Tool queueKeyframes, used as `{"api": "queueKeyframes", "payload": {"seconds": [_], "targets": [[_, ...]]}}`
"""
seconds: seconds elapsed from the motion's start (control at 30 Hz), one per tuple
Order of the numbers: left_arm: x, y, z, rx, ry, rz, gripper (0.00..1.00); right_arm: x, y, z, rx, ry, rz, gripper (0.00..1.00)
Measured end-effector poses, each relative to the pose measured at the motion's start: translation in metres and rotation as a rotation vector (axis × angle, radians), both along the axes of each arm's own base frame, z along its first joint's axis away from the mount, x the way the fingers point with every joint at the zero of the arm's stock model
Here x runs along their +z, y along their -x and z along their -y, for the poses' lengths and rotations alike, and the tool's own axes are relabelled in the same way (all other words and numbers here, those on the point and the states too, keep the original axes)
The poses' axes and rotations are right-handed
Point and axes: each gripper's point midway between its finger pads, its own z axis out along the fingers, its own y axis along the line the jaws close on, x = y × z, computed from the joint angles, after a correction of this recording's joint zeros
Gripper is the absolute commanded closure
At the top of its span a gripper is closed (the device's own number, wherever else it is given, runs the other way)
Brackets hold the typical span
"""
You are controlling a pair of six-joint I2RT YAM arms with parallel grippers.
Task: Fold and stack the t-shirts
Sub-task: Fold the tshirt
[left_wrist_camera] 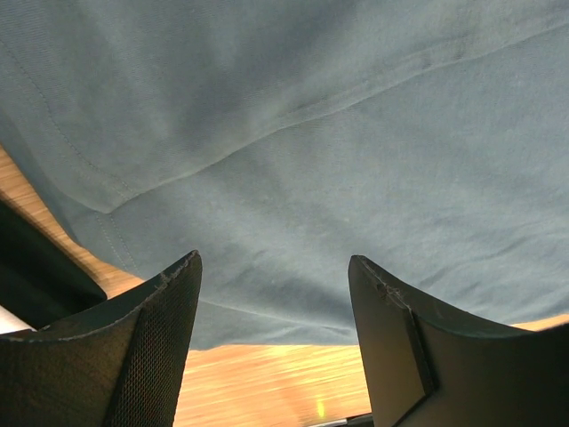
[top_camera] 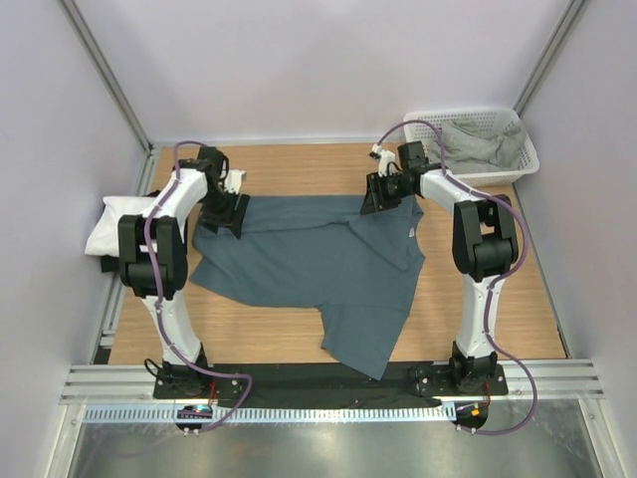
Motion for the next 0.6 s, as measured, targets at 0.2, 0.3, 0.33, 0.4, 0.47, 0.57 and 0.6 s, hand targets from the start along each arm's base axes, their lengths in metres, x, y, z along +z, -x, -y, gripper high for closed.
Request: {"api": "queueKeyframes", "payload": {"seconds": [0.2, 0.3, 0.33, 0.4, 0.47, 0.57, 0.6], "targets": [[-0.007, 0.001, 0.002, -0.003, -0.002, -0.02, 0.32, -0.015, 0.0, 0.005, -0.002, 0.025, -0.019, 0.58], [-0.009, 0.002, 0.002, 0.001, -0.001, -0.029, 0.33, -0.018, -0.001, 0.009, -0.009, 0.036, -0.019, 0.58], [-0.009, 0.002, 0.002, 0.005, -0.001, -0.03, 0.33, -0.018, -0.002, 0.01, -0.01, 0.039, -0.018, 0.58], [-0.009, 0.002, 0.002, 0.011, 0.001, -0.031, 0.33, -0.019, -0.003, 0.013, -0.015, 0.044, -0.017, 0.59], [-0.009, 0.002, 0.002, 0.014, 0.001, -0.031, 0.33, -0.021, -0.004, 0.015, -0.018, 0.05, -0.016, 0.59], [-0.01, 0.002, 0.002, 0.016, 0.002, -0.033, 0.33, -0.024, -0.005, 0.018, -0.02, 0.059, -0.015, 0.59], [-0.01, 0.002, 0.003, 0.017, 0.002, -0.034, 0.33, -0.025, -0.005, 0.018, -0.02, 0.061, -0.016, 0.6]]}}
